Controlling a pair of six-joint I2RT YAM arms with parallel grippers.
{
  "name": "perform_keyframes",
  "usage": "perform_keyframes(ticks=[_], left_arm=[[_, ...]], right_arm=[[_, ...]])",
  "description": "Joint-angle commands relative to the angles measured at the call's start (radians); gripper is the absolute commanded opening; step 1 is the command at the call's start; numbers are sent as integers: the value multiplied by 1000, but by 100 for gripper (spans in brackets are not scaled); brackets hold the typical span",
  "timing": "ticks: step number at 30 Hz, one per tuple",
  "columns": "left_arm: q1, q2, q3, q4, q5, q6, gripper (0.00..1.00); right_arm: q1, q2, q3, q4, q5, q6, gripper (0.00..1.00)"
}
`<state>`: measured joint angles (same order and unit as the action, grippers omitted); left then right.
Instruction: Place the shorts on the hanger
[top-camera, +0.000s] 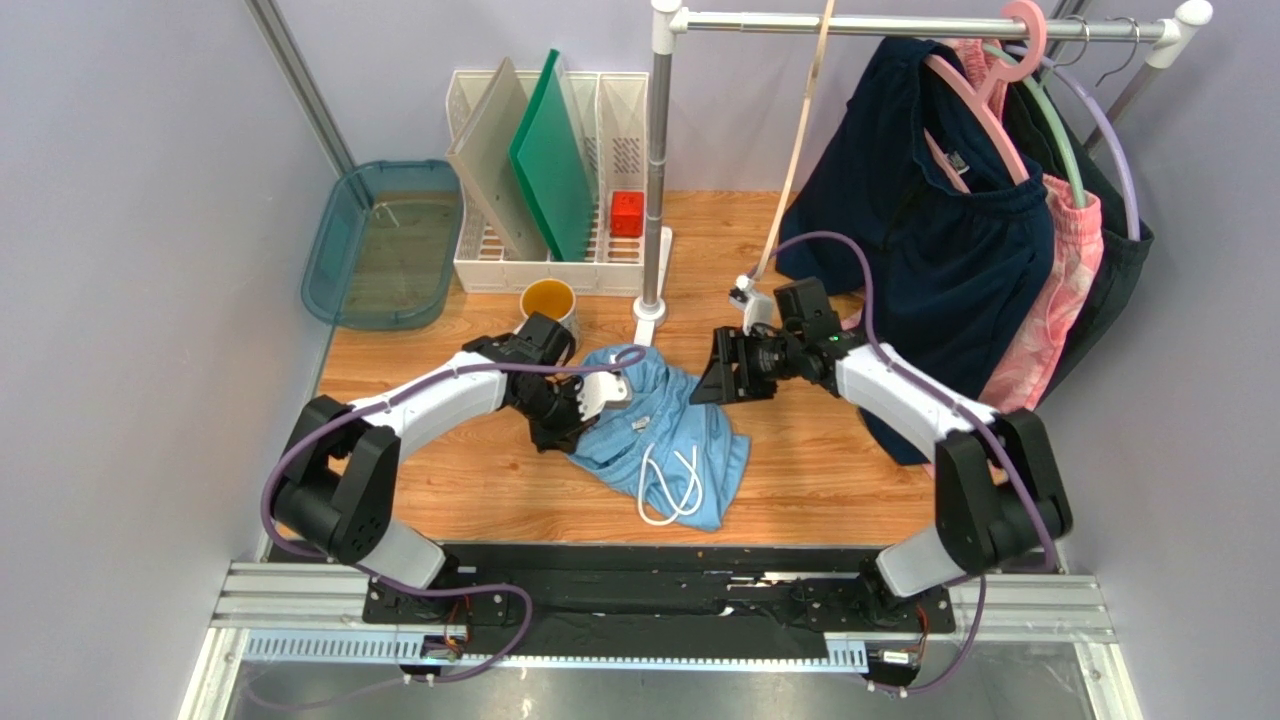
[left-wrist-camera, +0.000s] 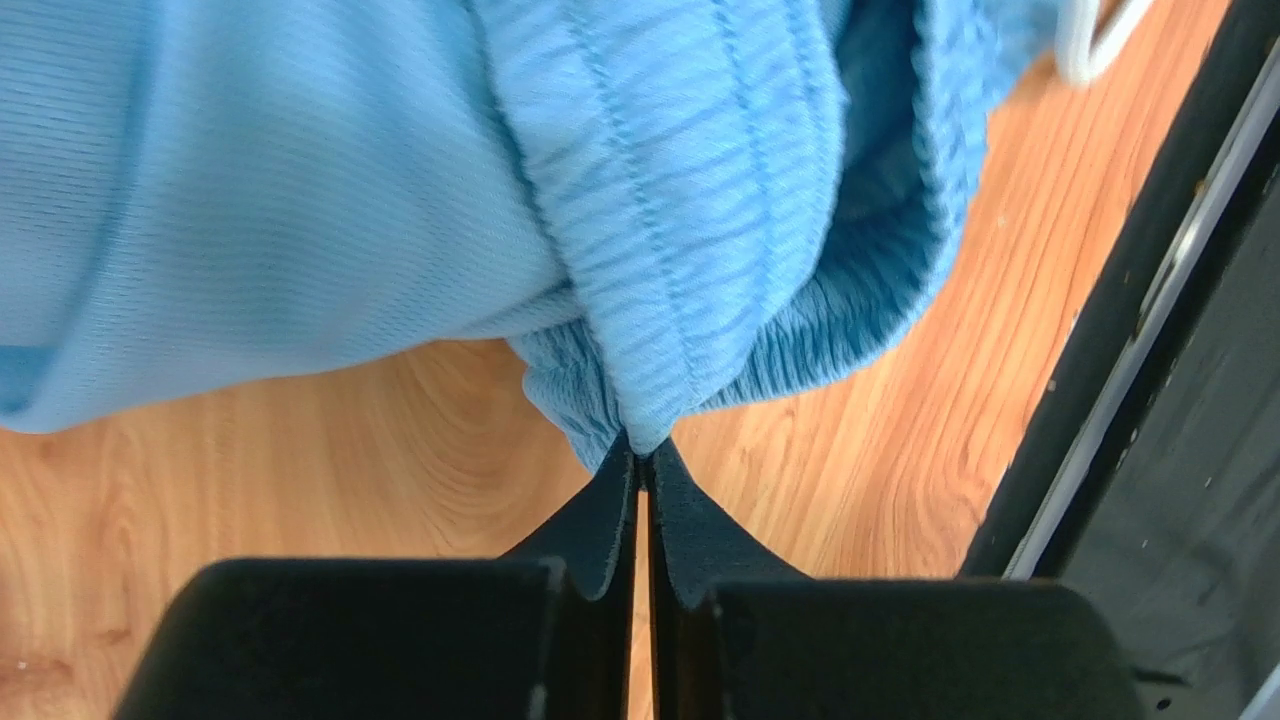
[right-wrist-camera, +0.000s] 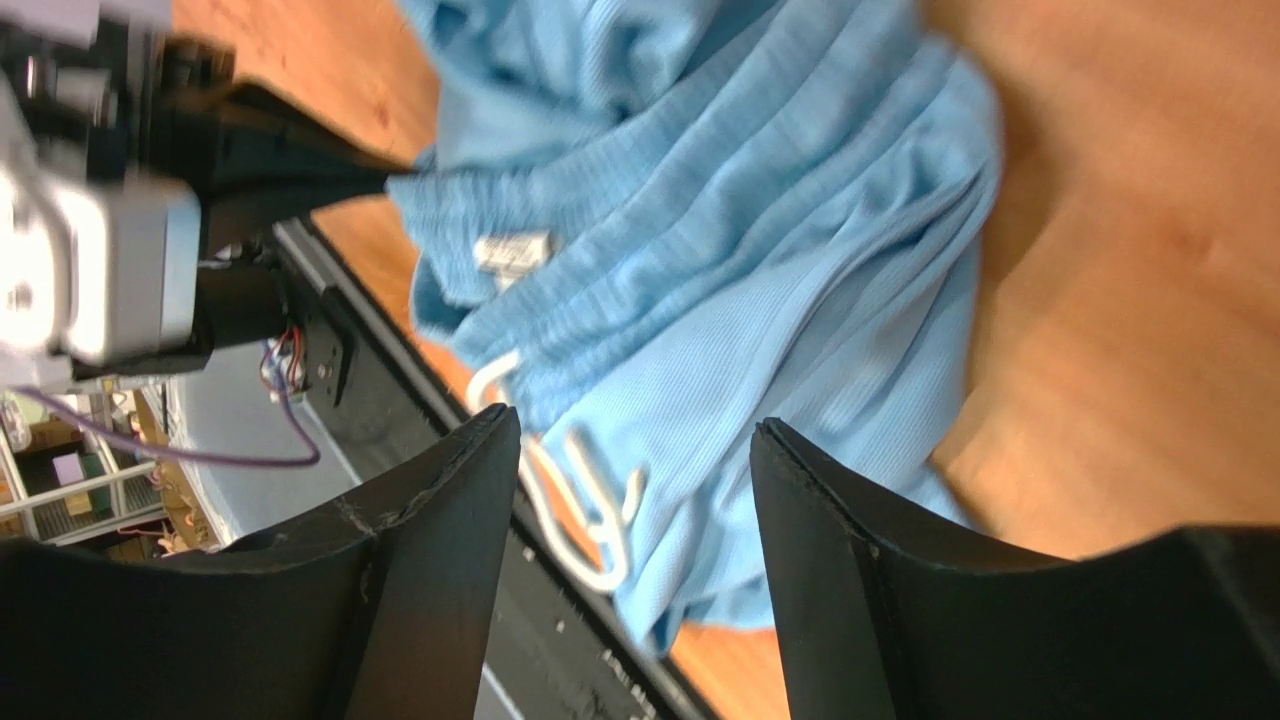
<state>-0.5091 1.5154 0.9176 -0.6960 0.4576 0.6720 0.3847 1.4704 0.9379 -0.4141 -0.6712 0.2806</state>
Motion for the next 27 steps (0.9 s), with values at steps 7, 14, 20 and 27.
perform_keyframes(ticks=[7, 14, 20, 27], left_arm=[[109, -49, -34, -91, -108, 208, 0], [109, 17, 20, -79, -103, 161, 0], [110, 57, 49, -65, -109, 132, 3], [115, 66, 96, -89, -88, 77, 1]], right_arm=[[5, 366, 258, 253, 47, 52, 62], [46, 472, 296, 297, -42, 94, 61], [72, 492, 199, 357, -140, 140, 61], [65, 407, 58, 388, -257, 223, 20]])
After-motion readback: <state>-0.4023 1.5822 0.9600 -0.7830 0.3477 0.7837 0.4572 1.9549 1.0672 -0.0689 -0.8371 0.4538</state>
